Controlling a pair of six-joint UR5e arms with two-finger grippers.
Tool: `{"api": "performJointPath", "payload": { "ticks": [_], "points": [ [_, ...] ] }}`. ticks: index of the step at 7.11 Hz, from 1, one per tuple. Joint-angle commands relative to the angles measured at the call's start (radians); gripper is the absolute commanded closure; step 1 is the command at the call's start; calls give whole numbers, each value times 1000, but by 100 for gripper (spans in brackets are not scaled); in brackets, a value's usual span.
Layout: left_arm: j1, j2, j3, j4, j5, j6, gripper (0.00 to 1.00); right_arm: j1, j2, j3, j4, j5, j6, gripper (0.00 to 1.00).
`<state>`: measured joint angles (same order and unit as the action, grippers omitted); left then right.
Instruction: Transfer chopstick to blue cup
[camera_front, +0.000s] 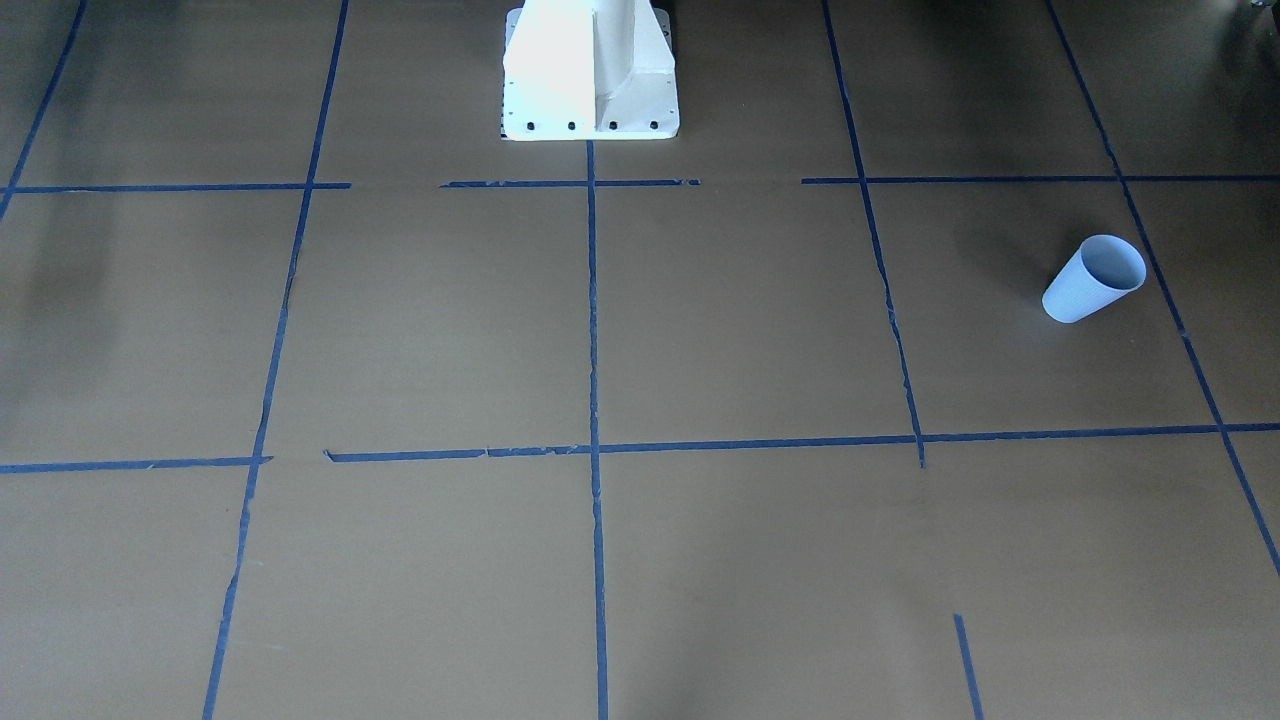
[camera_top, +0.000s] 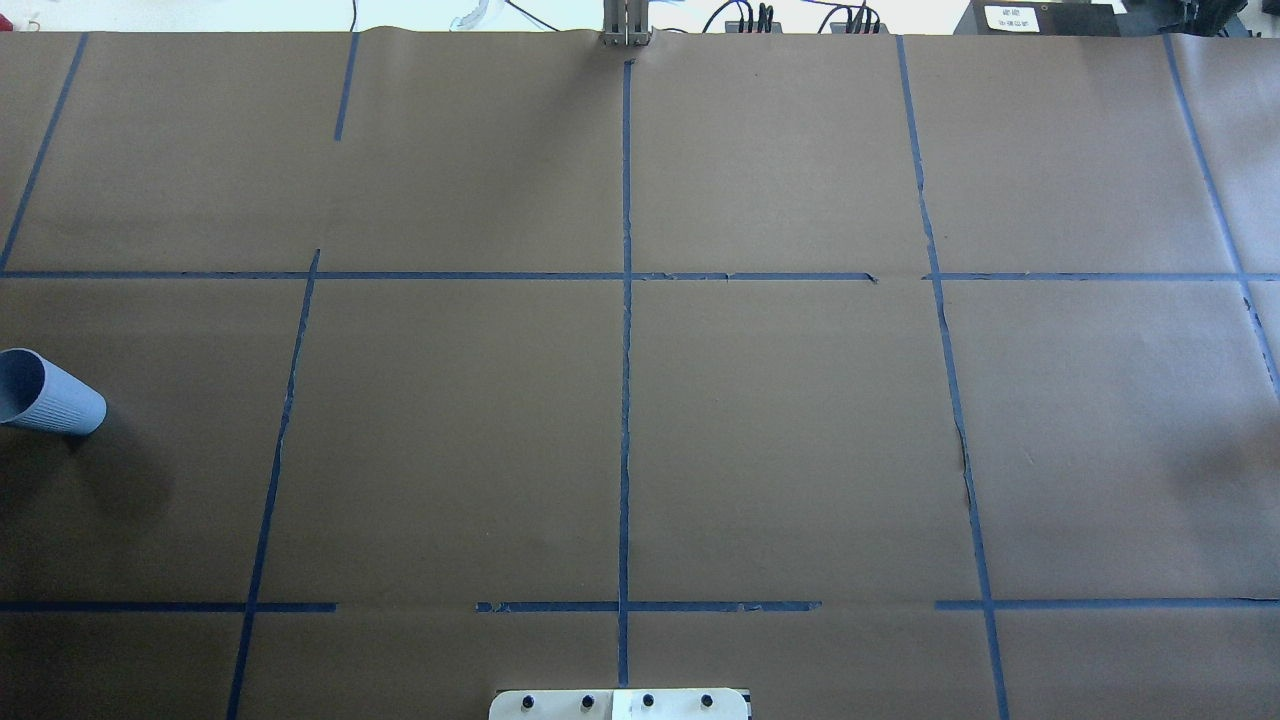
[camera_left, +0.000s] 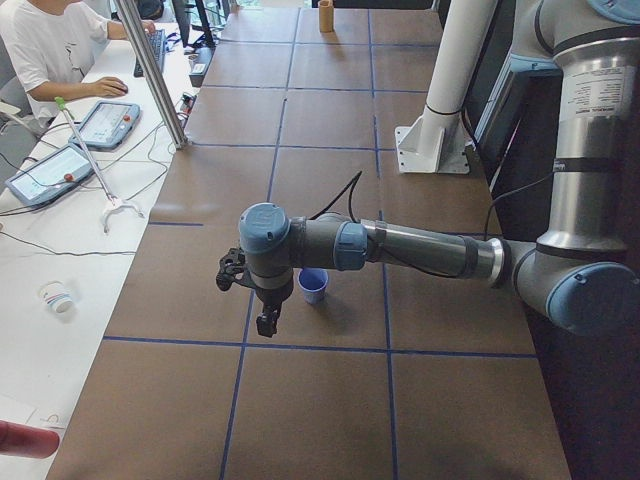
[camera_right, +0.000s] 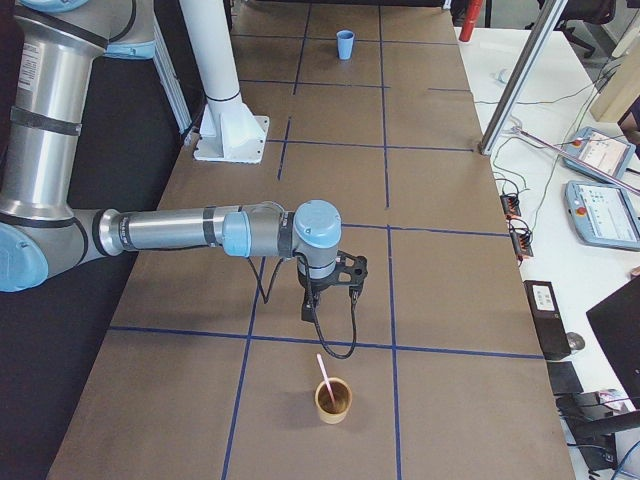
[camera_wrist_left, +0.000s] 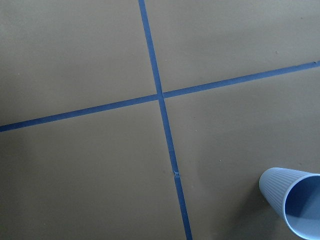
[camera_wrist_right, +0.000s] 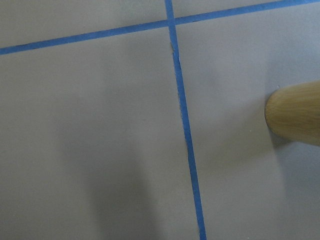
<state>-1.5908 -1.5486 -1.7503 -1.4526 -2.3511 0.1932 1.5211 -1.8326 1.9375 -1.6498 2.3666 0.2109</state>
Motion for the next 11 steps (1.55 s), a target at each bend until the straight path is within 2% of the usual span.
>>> {"api": "performJointPath", "payload": {
  "ticks": [1,4,6,8,9,11],
  "points": [
    [2,21,-9,-18,-2,14,0,1,3,3,1,2,1,0],
    [2,27,8,-23,3,11,0,2,-2,-2,-1,0,10,0],
    [2,36,2,-40,-39,12,0,2,4,3,1,-3,8,0],
    [102,51,-4,-46,-77,-64,0,2,7,8,2,-1,-4,0],
    [195,51,-35,-52,-71,-240,0,1,9,8,2,0,-4,0],
    [266,90,-14,-160,-62,-340,0,-10,30,9,1,0,5,0]
  ]
}}
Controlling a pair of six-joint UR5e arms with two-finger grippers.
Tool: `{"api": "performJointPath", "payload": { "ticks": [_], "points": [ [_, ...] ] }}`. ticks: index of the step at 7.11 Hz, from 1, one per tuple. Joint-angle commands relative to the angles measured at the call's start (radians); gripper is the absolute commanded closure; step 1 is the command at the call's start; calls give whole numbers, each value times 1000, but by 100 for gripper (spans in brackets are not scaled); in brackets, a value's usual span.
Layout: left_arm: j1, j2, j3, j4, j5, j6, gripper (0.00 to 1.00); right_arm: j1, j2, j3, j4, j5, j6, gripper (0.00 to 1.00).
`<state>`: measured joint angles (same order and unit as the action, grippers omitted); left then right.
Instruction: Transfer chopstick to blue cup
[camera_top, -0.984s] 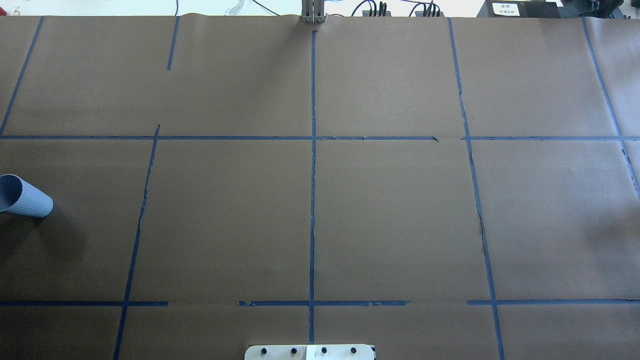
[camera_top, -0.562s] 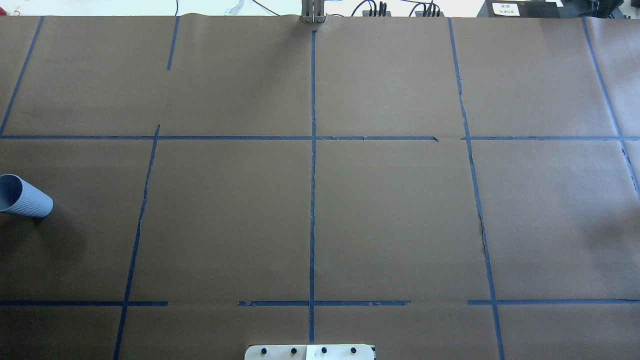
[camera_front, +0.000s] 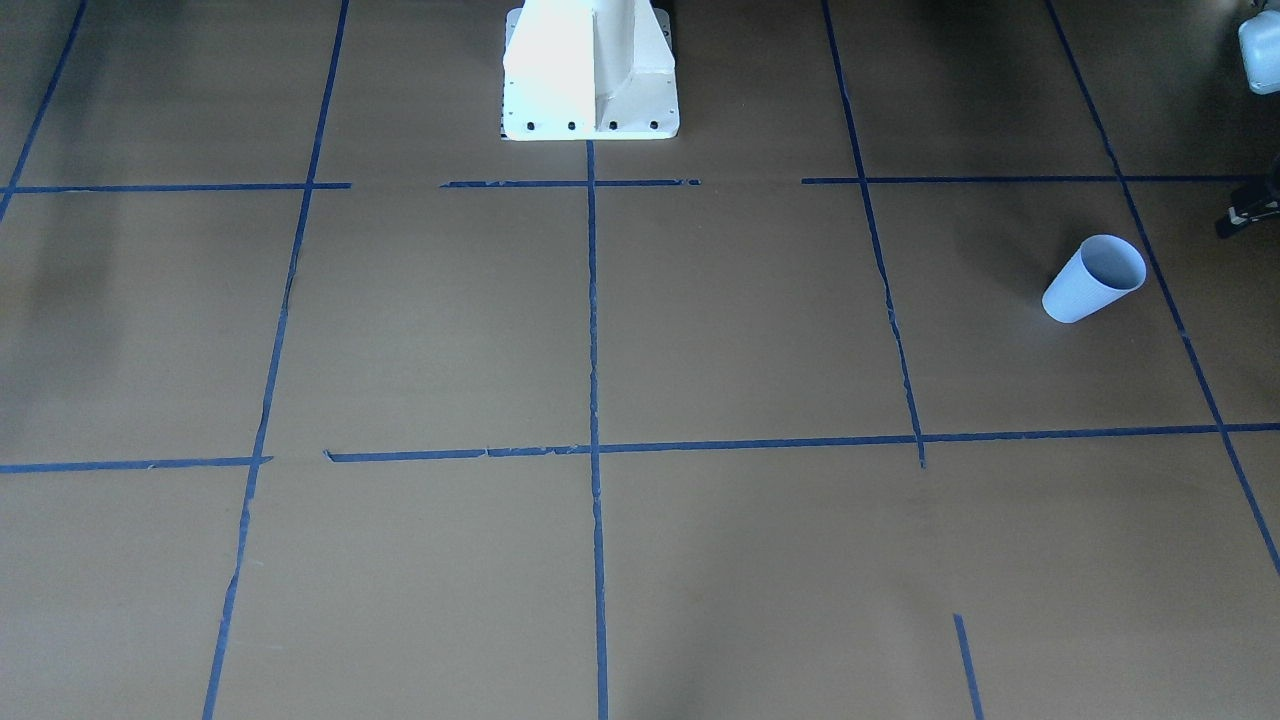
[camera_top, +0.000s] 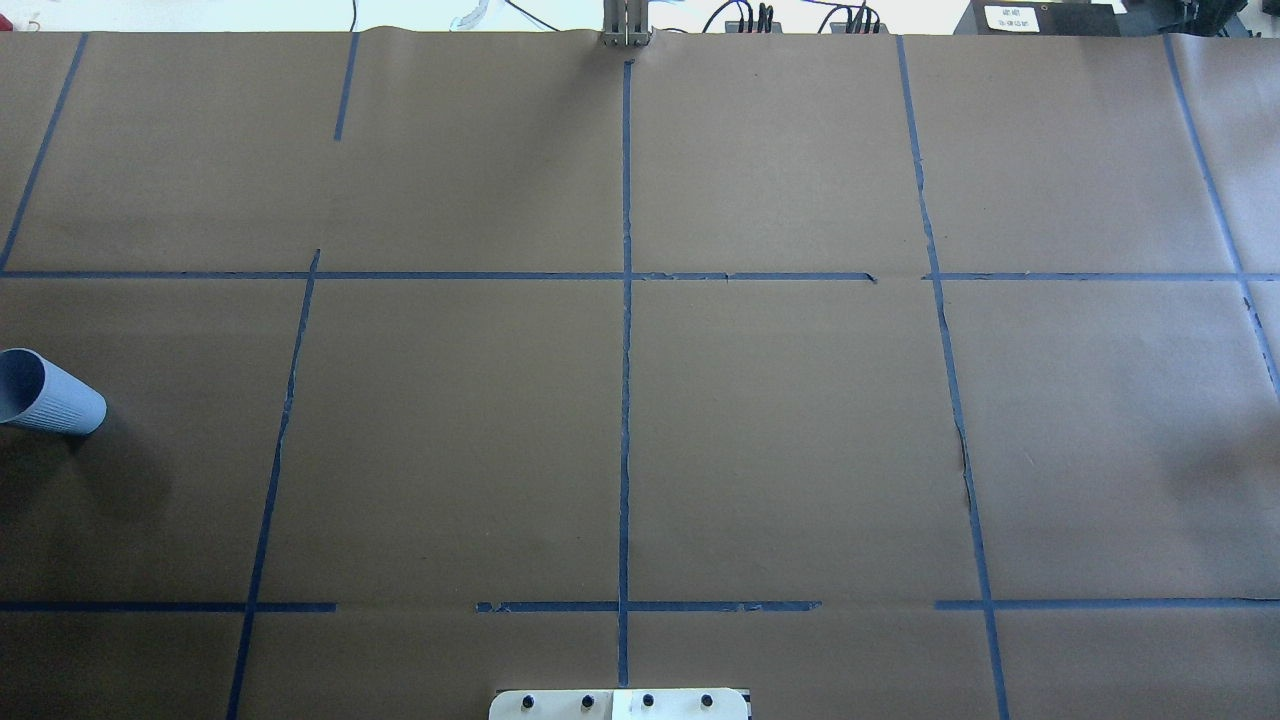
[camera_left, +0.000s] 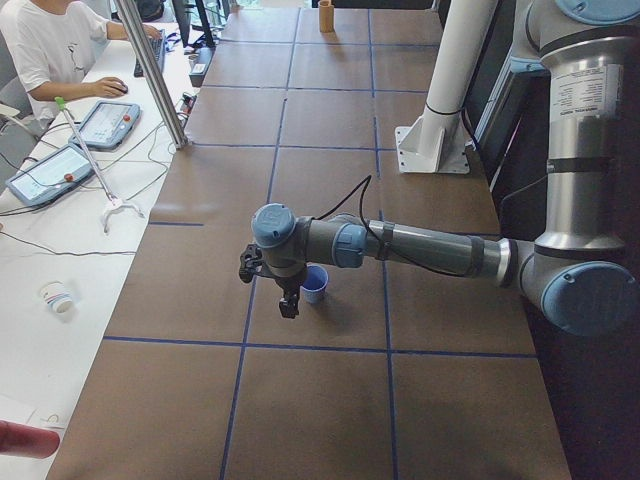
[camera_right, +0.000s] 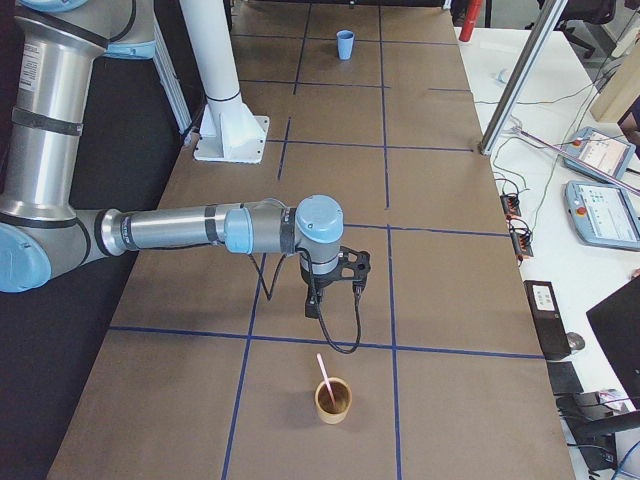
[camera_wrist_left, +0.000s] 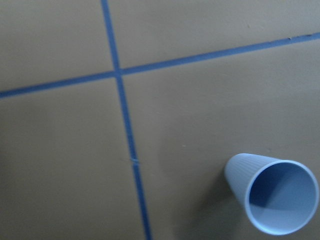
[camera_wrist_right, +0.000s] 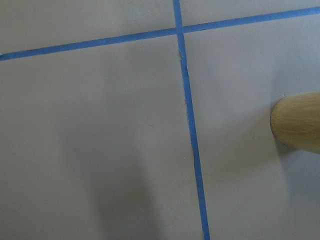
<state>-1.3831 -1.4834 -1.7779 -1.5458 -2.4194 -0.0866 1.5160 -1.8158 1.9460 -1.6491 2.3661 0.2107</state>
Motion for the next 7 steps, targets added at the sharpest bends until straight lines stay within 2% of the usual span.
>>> {"api": "performJointPath", "payload": {
  "ticks": [1,3,5,6,7],
  "points": [
    [82,31,29,-86,5,-77,0,-5,13,2,2,4,9,0],
    [133,25,47,-88,-3,-84,0,-5,13,2,2,4,-2,0],
    [176,-6,118,-149,-6,-85,3,-7,13,2,0,4,7,0],
    [182,-29,149,-161,-7,-85,10,-7,13,2,2,4,7,0],
    [194,-38,153,-162,-6,-87,24,-7,13,2,2,4,7,0]
  ]
}}
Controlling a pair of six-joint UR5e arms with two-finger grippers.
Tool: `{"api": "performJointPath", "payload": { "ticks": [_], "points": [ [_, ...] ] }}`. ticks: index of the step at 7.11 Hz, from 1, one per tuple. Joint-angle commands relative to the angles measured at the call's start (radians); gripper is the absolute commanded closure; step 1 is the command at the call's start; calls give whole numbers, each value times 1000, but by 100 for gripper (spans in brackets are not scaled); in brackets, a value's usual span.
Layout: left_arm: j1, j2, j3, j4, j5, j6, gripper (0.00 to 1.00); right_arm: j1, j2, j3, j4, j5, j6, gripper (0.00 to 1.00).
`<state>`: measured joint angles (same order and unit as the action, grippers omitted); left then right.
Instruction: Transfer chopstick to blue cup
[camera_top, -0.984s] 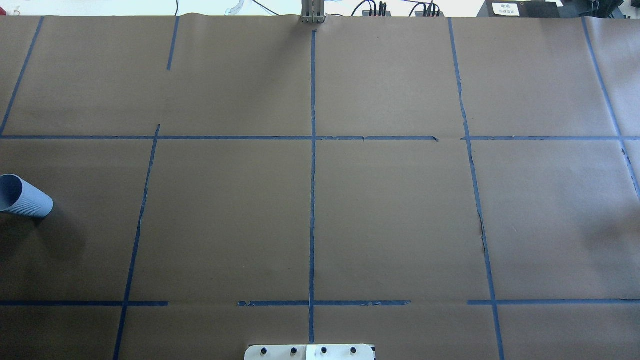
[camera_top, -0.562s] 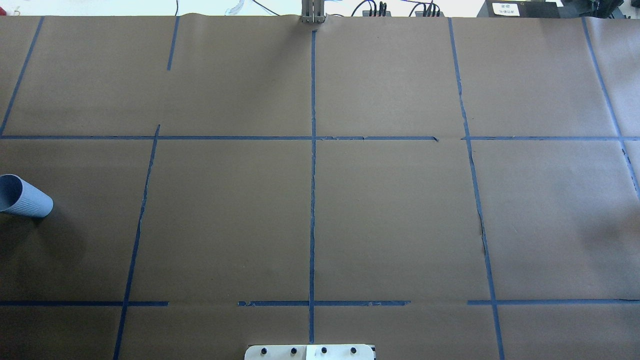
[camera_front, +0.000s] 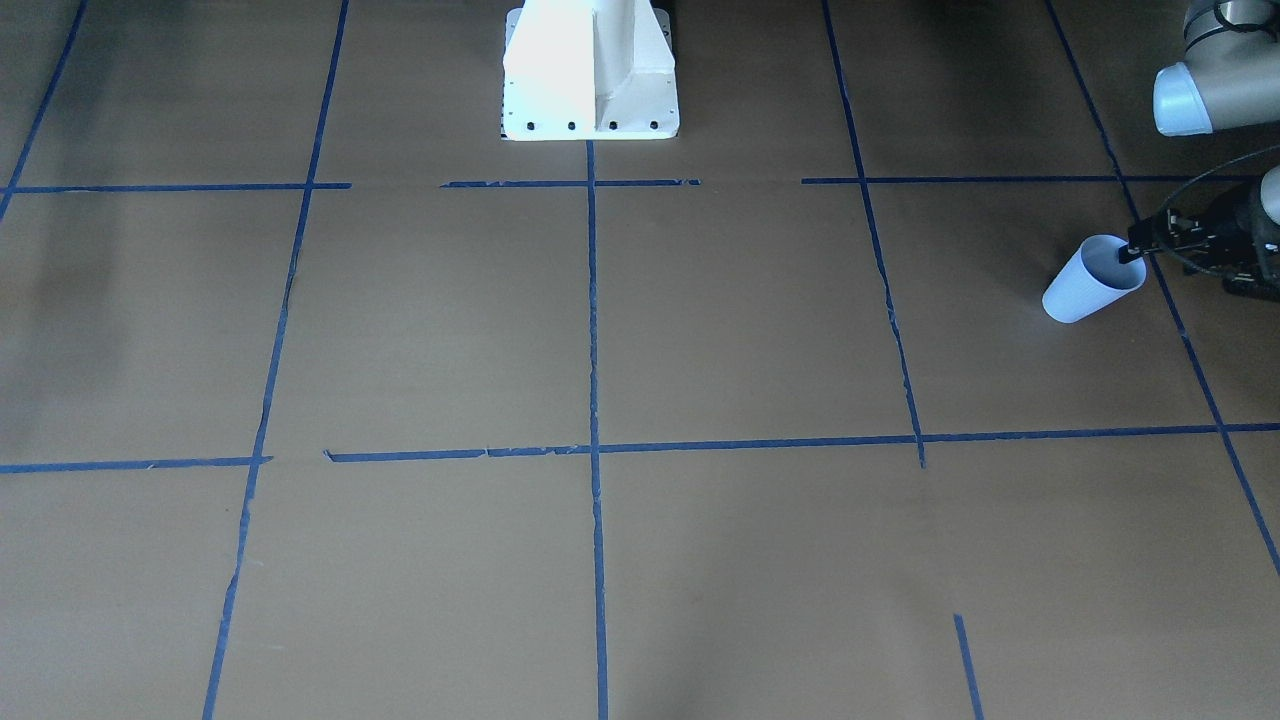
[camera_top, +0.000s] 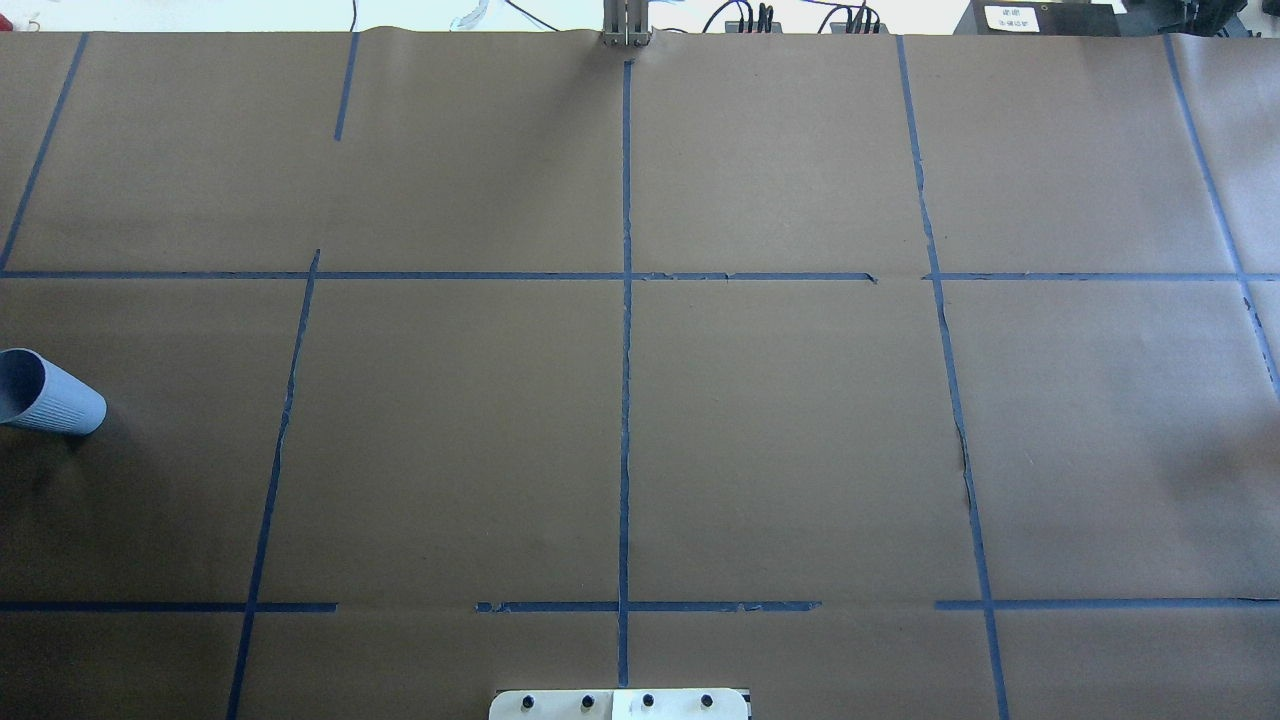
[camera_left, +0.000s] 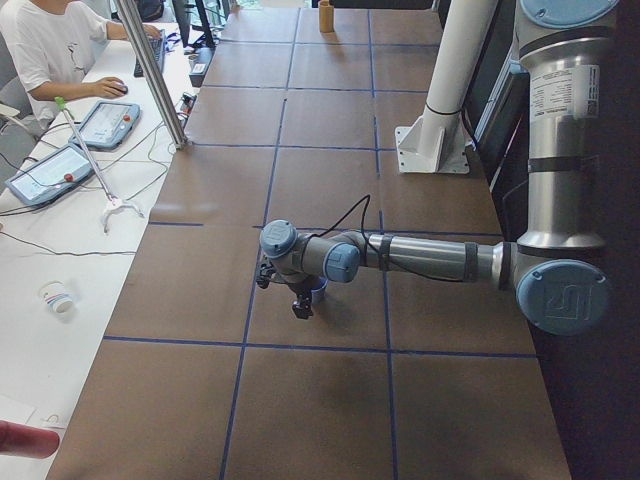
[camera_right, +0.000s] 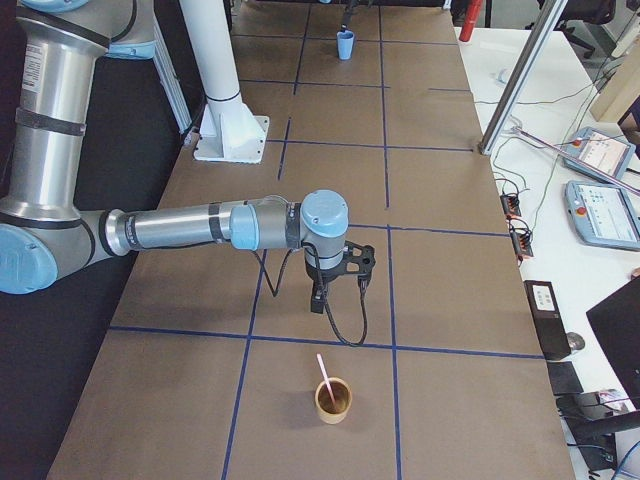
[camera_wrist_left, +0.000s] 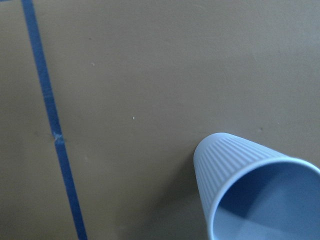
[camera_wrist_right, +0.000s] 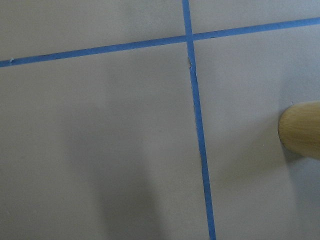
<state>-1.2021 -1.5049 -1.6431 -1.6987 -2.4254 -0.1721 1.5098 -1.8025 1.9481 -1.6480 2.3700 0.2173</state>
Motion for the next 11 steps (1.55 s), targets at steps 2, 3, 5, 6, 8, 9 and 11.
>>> {"api": "performJointPath", "payload": {
  "ticks": [2,3,5,6,8,9,11],
  "points": [
    [27,-37,28,-10,0,-58,92,0,0,0,1,0,-6,0],
    [38,-53,26,-10,-1,-94,100,0,0,0,1,1,-6,0],
    [50,-108,6,-7,-3,-216,100,0,0,2,1,1,-6,0],
    [61,-138,-85,0,-1,-330,100,0,0,9,2,2,-6,0],
    [190,-262,-209,8,6,-644,100,-2,-1,12,39,6,2,0],
    [288,-385,-213,8,14,-855,100,-2,-3,11,54,5,4,0],
    [576,-620,-167,20,273,-1120,100,-3,-2,9,56,6,5,0]
  ]
}}
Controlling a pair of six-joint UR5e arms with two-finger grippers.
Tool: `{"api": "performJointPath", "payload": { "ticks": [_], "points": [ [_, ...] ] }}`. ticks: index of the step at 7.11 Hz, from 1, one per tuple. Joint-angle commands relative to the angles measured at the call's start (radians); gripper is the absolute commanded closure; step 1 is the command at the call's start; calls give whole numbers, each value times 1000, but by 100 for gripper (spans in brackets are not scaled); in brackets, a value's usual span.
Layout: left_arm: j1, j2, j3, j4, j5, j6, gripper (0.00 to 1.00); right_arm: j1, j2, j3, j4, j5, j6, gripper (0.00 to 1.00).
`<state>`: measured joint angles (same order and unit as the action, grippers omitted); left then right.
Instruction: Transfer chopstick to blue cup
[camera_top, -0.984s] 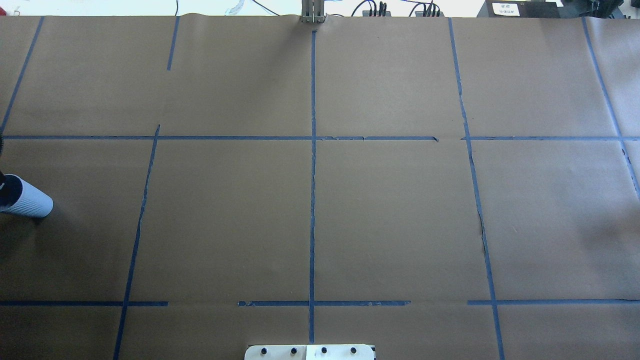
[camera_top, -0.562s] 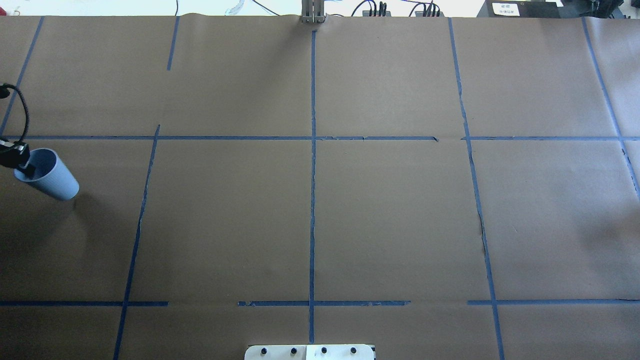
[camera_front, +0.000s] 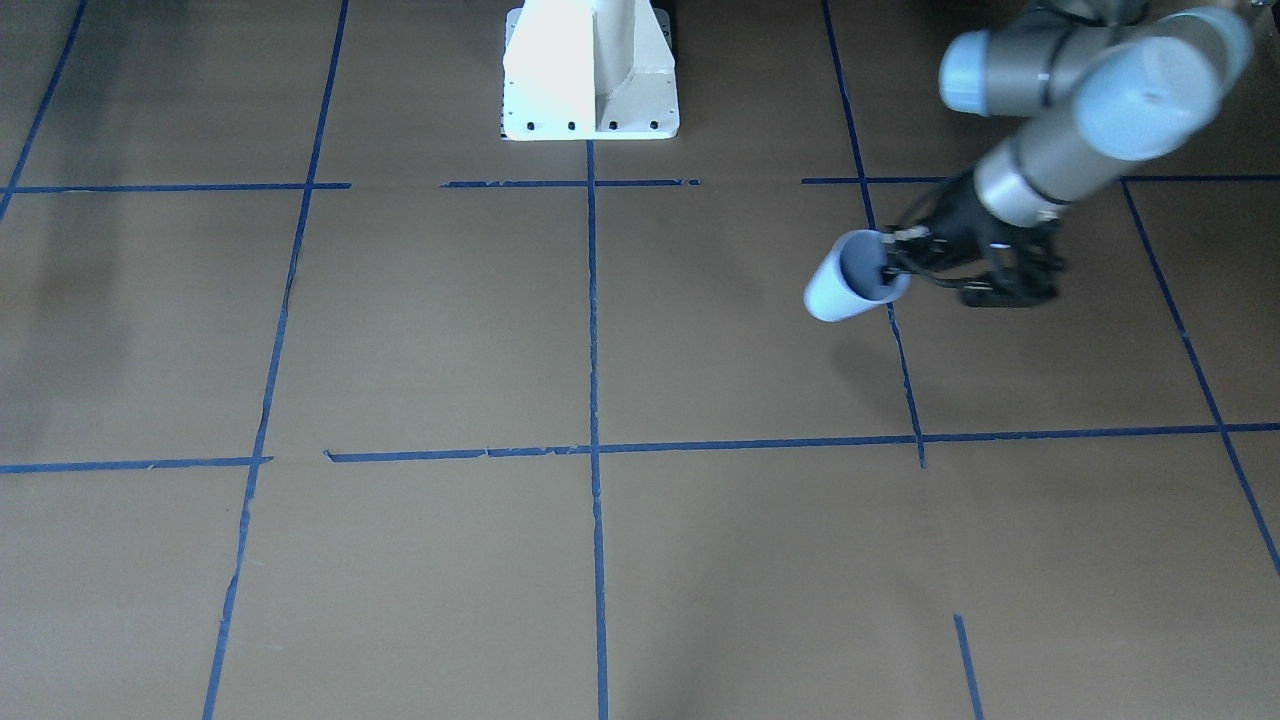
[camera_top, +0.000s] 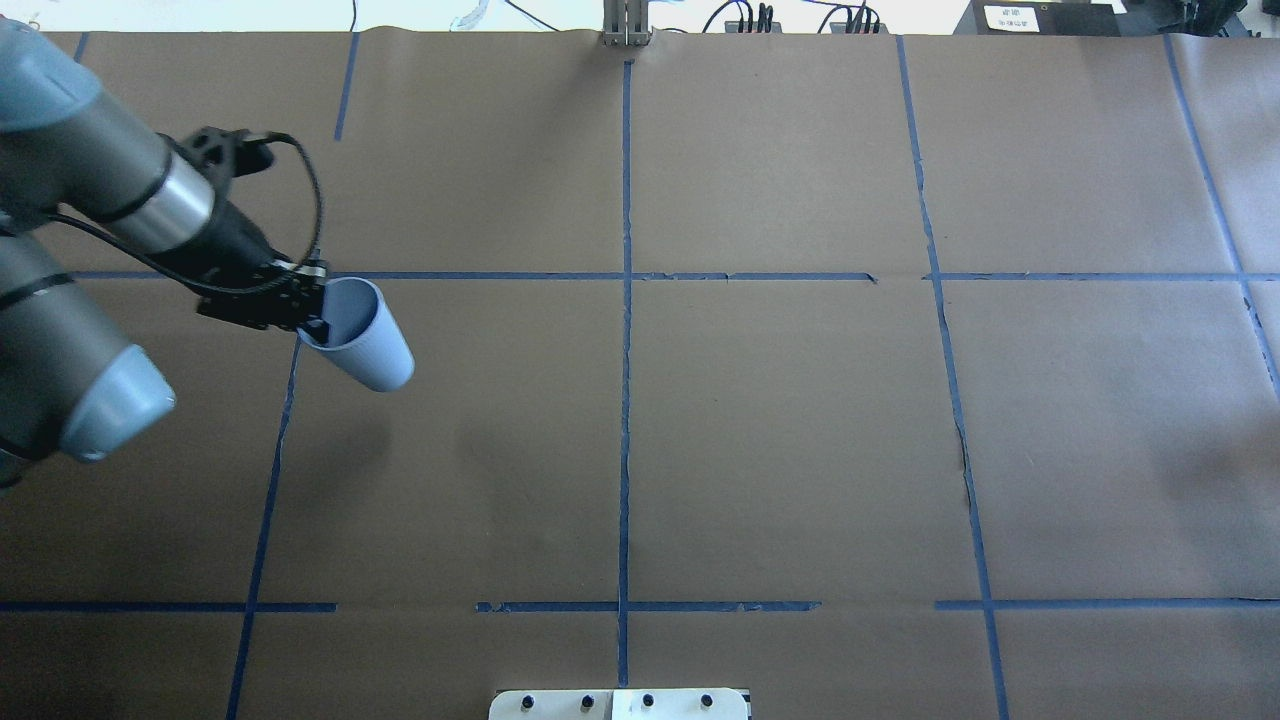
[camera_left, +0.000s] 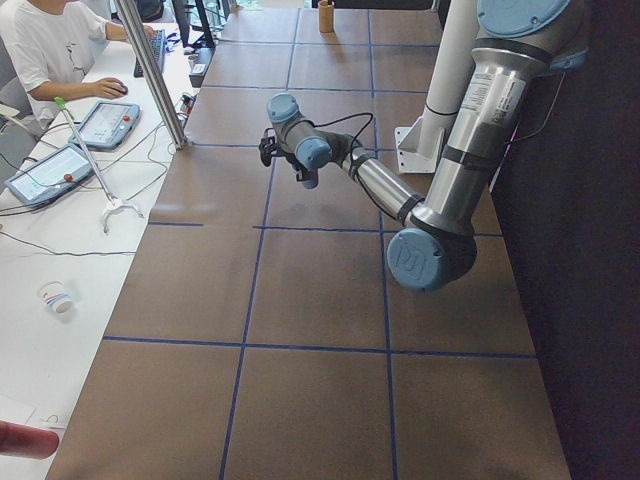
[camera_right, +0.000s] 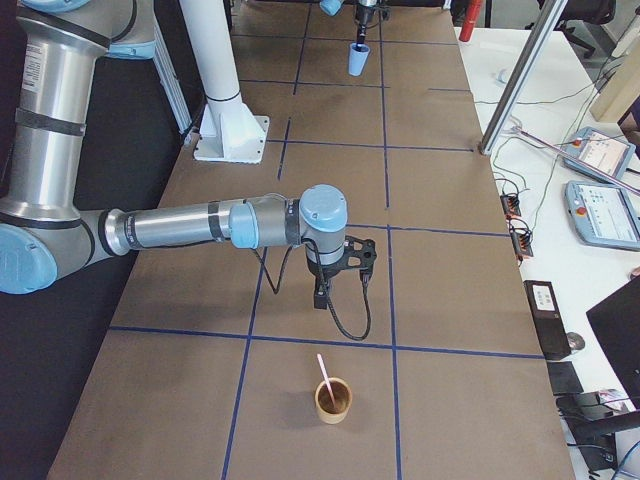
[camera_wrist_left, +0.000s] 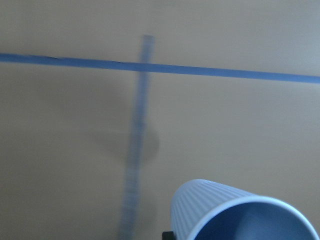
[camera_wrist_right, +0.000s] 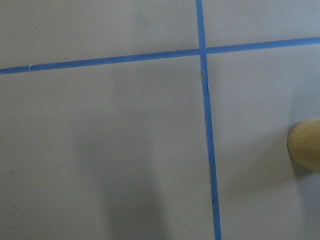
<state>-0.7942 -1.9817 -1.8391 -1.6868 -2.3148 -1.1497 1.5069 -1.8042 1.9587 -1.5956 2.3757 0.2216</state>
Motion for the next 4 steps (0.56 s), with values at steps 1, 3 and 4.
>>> {"api": "performJointPath", "payload": {
  "ticks": [1,3,4],
  "points": [
    [205,-283,109,86,261,-146,100,-2,0,-3,2,-1,1,0],
    [220,-377,201,104,294,-145,100,-2,-1,-3,2,-1,1,0],
    [234,-373,204,104,323,-145,100,-2,-1,-4,2,-1,-1,0]
  ]
}}
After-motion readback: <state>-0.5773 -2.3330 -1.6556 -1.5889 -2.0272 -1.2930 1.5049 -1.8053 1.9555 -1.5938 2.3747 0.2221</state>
